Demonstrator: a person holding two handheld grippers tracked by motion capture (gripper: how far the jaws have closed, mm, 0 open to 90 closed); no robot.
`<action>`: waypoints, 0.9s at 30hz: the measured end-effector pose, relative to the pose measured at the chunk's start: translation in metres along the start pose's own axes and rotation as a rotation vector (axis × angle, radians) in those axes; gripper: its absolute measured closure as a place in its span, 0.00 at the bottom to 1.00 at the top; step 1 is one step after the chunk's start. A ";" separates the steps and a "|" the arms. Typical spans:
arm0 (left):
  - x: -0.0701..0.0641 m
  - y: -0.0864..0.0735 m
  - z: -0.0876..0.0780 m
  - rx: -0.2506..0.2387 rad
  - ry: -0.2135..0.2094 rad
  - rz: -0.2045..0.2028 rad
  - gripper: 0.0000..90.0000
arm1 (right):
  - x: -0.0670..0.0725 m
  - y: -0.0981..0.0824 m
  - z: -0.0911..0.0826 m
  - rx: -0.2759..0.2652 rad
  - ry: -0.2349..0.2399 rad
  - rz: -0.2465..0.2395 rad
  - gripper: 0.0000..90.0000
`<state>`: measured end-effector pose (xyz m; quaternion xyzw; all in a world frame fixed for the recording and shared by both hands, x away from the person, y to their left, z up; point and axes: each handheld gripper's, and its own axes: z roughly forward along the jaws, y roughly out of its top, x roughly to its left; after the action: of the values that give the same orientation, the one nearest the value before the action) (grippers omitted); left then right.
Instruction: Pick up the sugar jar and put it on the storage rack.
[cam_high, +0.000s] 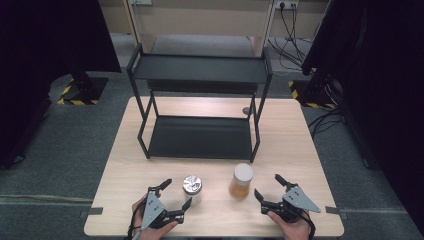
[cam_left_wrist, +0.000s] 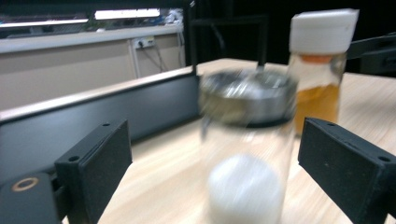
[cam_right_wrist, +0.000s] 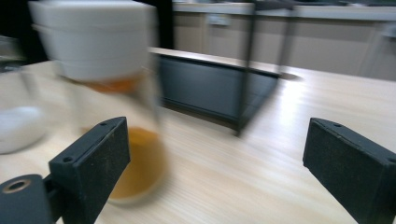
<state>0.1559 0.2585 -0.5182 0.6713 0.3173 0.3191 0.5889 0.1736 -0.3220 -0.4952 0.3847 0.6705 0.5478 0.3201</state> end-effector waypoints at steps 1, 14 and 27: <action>0.002 -0.002 -0.002 -0.009 0.003 -0.017 0.10 | 0.002 -0.002 -0.003 0.004 -0.032 0.004 0.09; 0.003 -0.001 0.002 -0.017 -0.026 0.006 0.11 | 0.006 -0.005 -0.007 -0.006 -0.060 0.003 0.09; 0.002 0.011 0.022 -0.028 -0.099 0.025 0.13 | 0.006 -0.005 -0.007 -0.006 -0.062 0.008 0.08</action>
<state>0.1758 0.2461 -0.5093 0.6818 0.2748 0.2974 0.6092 0.1640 -0.3210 -0.4985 0.4032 0.6571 0.5389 0.3394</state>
